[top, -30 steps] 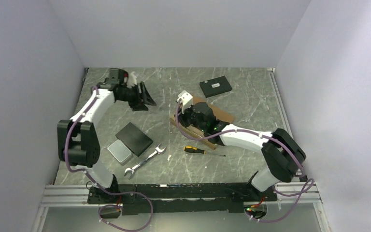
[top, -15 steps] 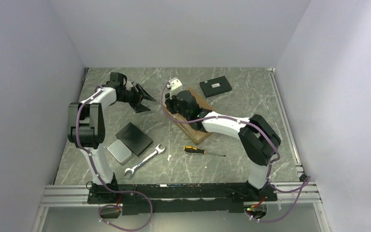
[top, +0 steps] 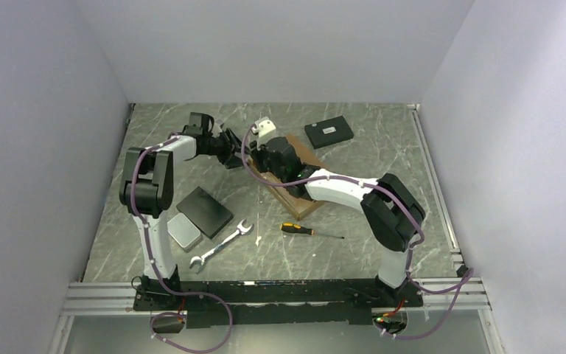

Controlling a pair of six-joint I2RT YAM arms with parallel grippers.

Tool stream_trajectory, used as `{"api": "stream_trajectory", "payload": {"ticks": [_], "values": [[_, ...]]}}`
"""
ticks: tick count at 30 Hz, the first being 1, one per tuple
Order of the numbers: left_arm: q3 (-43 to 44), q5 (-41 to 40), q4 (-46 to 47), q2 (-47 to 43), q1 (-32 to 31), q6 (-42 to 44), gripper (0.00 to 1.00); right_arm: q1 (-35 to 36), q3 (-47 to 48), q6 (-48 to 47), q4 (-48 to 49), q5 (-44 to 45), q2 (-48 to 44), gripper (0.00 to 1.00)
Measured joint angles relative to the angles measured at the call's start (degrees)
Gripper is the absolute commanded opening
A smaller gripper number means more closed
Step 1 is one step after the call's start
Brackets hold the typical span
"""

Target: Unpack the express box

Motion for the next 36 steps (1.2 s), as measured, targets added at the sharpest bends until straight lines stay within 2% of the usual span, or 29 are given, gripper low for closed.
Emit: {"api": "stream_trajectory", "payload": {"ticks": [5, 10, 20, 36], "values": [[0.0, 0.1, 1.1, 2.3, -1.0, 0.9, 0.51, 0.5, 0.7, -0.7, -1.0, 0.8, 0.1, 0.00], [0.9, -0.4, -0.3, 3.4, -1.3, 3.0, 0.42, 1.2, 0.7, -1.9, -1.4, 1.4, 0.1, 0.00], [4.1, -0.4, -4.7, 4.8, -1.4, 6.2, 0.35, 2.3, 0.7, -3.6, -2.2, 3.6, -0.1, 0.00], [7.4, 0.2, -9.2, 6.6, -1.8, 8.6, 0.31, 2.3, 3.2, -4.8, -8.6, 3.0, -0.7, 0.00]]}}
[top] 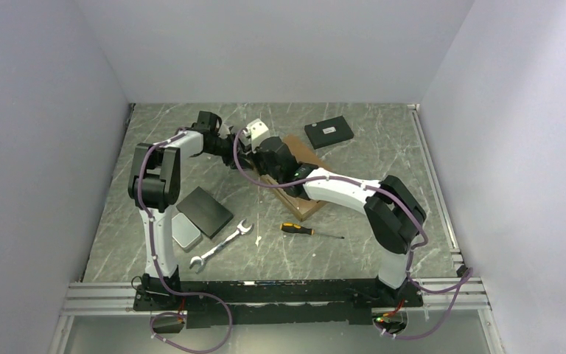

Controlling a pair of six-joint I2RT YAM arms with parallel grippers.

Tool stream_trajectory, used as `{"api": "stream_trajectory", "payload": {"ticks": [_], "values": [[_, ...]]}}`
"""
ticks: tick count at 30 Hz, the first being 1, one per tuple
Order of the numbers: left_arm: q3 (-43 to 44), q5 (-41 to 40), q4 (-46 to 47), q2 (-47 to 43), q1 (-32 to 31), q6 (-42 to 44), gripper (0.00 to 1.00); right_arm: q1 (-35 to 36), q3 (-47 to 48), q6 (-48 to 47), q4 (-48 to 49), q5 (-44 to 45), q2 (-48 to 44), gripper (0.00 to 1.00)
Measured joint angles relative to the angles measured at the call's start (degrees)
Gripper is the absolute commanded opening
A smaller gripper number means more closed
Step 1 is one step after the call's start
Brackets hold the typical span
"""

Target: Unpack the express box

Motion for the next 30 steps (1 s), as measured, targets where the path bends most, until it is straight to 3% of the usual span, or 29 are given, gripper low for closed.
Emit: {"api": "stream_trajectory", "payload": {"ticks": [6, 30], "values": [[0.4, -0.1, -0.4, 0.2, -0.2, 0.0, 0.31, 0.9, -2.0, 0.0, -4.3, 1.1, -3.7, 0.00], [1.4, -0.1, -1.7, 0.7, -0.1, 0.6, 0.30, 1.9, -15.6, 2.1, -4.4, 1.7, -16.7, 0.00]]}}
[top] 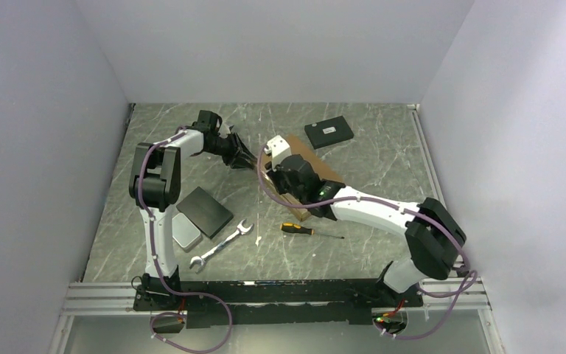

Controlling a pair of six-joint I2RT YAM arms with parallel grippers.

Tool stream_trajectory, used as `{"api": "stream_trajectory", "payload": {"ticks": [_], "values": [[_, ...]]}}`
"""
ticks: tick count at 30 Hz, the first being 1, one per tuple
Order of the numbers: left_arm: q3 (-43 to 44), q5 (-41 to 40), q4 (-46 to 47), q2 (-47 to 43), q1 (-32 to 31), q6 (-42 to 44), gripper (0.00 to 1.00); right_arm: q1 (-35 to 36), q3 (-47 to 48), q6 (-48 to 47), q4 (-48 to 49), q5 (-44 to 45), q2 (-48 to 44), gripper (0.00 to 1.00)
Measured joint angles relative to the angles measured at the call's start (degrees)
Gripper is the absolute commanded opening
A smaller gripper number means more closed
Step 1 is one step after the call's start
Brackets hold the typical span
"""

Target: Unpack the express box

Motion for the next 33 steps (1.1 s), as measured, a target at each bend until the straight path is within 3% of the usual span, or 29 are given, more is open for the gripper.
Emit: {"api": "stream_trajectory", "payload": {"ticks": [33], "values": [[1.1, 0.0, -1.5, 0.5, 0.0, 1.0, 0.30, 2.0, -13.9, 6.4, -12.2, 1.2, -22.9, 0.00]]}}
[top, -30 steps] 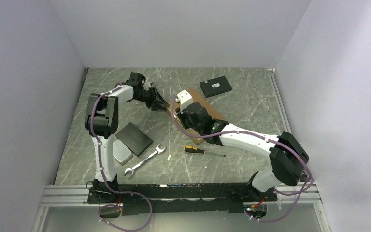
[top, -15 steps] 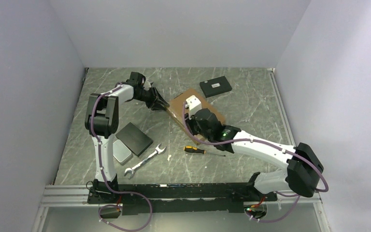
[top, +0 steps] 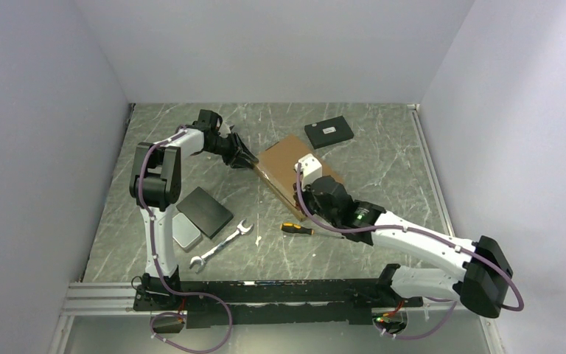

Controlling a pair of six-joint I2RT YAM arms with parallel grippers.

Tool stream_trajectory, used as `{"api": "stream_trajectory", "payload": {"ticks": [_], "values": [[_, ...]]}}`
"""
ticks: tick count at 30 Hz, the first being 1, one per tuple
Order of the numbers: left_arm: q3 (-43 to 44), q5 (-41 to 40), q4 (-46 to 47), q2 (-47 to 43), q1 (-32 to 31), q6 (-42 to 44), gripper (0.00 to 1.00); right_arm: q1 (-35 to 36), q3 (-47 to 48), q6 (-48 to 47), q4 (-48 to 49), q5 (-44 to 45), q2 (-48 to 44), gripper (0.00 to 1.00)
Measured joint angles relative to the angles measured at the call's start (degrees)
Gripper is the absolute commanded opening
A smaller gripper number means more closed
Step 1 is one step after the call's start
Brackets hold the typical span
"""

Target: Unpack the express box

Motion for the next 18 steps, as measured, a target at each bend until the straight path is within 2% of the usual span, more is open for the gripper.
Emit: {"api": "stream_trajectory", "payload": {"ticks": [18], "values": [[0.1, 0.0, -0.2, 0.1, 0.0, 0.1, 0.29, 0.7, -4.2, 2.1, -1.2, 1.4, -6.3, 0.00]]}}
